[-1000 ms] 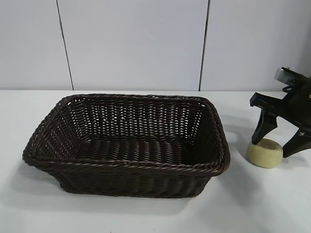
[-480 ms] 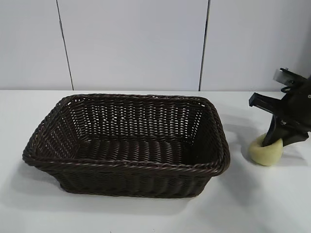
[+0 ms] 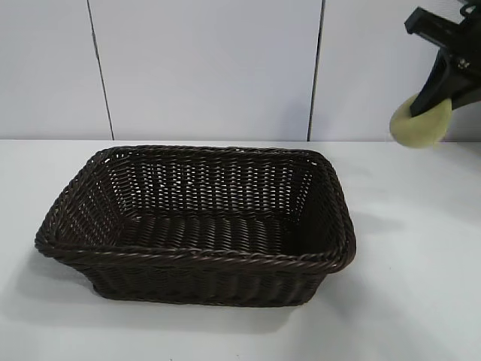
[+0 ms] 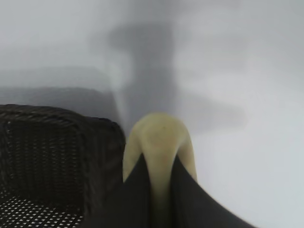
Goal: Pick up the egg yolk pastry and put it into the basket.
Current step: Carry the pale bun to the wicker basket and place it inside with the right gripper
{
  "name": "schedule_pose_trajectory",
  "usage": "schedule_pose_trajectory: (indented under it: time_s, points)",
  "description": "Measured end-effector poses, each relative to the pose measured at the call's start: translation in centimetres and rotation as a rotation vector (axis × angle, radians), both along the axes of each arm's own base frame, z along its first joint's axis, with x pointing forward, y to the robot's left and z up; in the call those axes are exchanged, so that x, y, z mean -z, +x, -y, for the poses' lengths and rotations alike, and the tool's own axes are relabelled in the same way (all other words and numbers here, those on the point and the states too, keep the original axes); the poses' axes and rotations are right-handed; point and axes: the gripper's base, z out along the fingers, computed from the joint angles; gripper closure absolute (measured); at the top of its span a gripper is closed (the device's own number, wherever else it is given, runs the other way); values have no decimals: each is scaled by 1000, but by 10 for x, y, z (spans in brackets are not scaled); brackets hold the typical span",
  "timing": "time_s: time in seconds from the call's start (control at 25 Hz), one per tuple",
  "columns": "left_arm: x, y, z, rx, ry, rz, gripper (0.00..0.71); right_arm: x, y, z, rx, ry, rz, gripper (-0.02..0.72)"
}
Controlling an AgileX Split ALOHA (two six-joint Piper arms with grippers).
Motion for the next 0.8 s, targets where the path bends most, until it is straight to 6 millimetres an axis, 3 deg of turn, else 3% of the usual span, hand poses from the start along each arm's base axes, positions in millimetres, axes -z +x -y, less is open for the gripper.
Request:
schedule_pose_trajectory:
  time_s: [0.16,0.36,0.6,0.8]
  points:
    - [0,0,0,0,0,0,137,0,-1,-20,-60,-8,4,659]
    - [0,0,0,0,0,0,137,-3,-7,-82,-187,28,62,661]
    - [0,0,0,0,0,0,137,-6,-27,-156,-328,65,132,661]
    - [0,0,0,0,0,0,137,7,-38,-204,-386,84,171,661]
